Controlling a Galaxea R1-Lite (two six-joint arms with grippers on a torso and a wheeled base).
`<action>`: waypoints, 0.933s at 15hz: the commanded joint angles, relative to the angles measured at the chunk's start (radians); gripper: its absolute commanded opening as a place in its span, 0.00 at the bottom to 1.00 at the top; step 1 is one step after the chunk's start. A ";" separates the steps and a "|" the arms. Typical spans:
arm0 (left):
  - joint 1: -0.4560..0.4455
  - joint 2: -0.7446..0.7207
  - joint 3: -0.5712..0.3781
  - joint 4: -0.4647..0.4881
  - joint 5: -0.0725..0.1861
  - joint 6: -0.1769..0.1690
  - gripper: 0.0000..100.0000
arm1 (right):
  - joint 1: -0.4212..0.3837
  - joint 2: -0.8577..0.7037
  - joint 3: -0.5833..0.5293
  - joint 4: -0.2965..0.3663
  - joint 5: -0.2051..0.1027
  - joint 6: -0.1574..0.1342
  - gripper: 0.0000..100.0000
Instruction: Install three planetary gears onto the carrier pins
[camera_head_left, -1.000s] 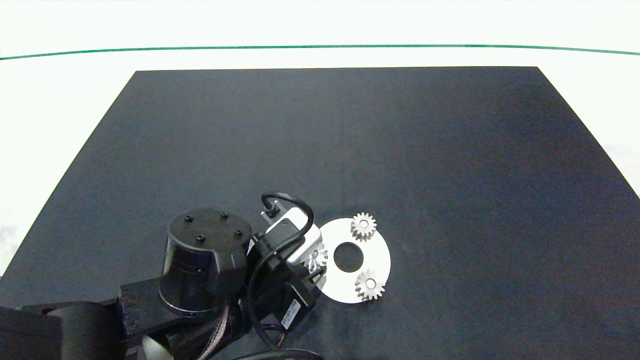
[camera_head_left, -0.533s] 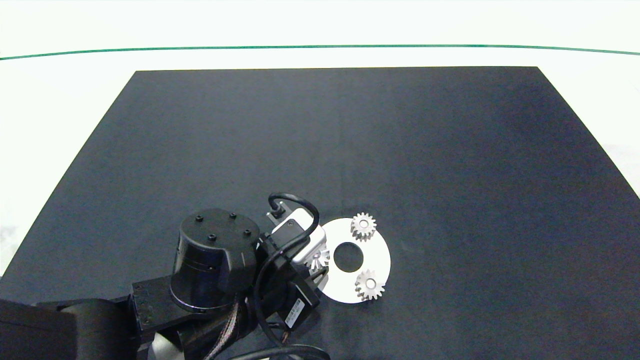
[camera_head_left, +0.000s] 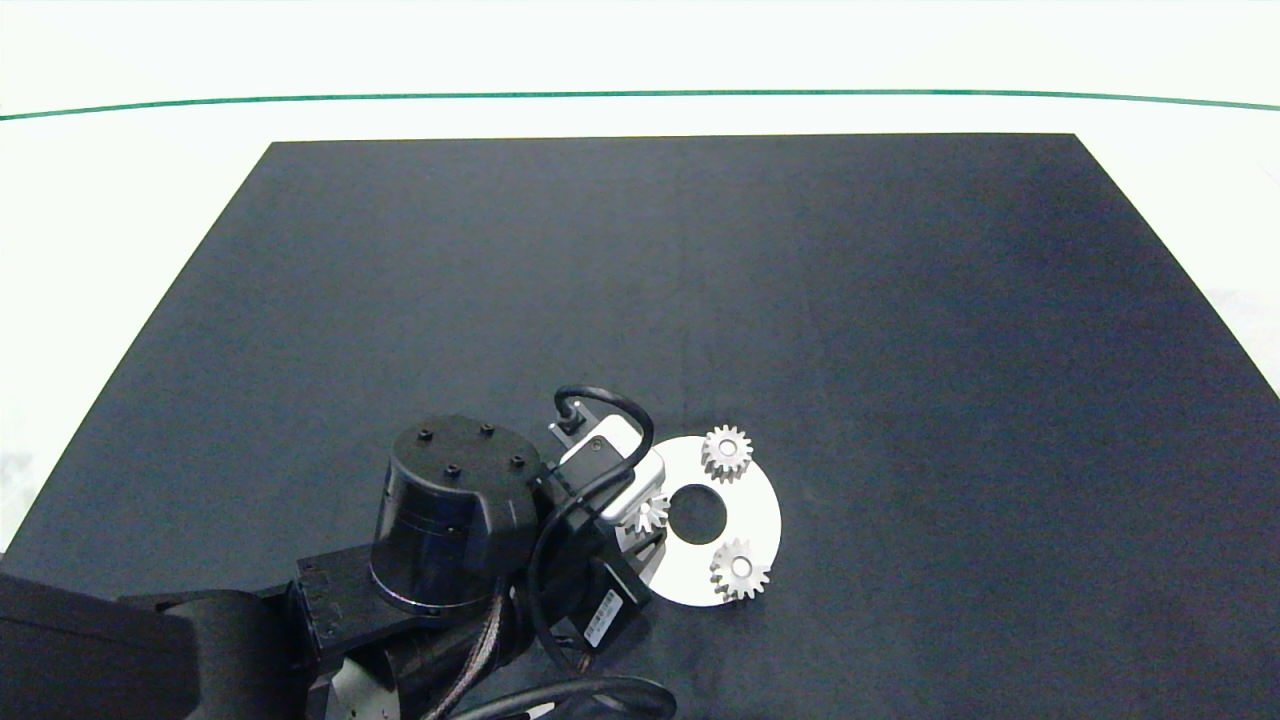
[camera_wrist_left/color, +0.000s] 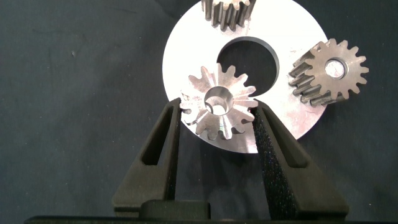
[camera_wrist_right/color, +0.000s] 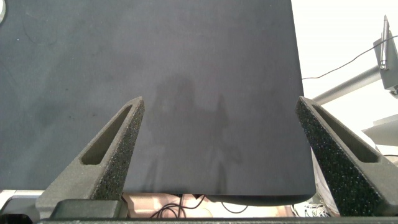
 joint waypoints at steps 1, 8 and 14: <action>0.003 0.008 -0.003 -0.001 0.001 0.003 0.13 | 0.002 -0.002 0.002 0.004 -0.002 -0.001 1.00; 0.009 -0.001 -0.011 -0.001 0.001 0.003 0.13 | 0.002 -0.006 0.003 0.004 -0.002 -0.001 1.00; 0.013 -0.005 -0.010 -0.001 0.001 0.001 0.13 | 0.003 -0.008 0.005 0.004 -0.002 -0.001 1.00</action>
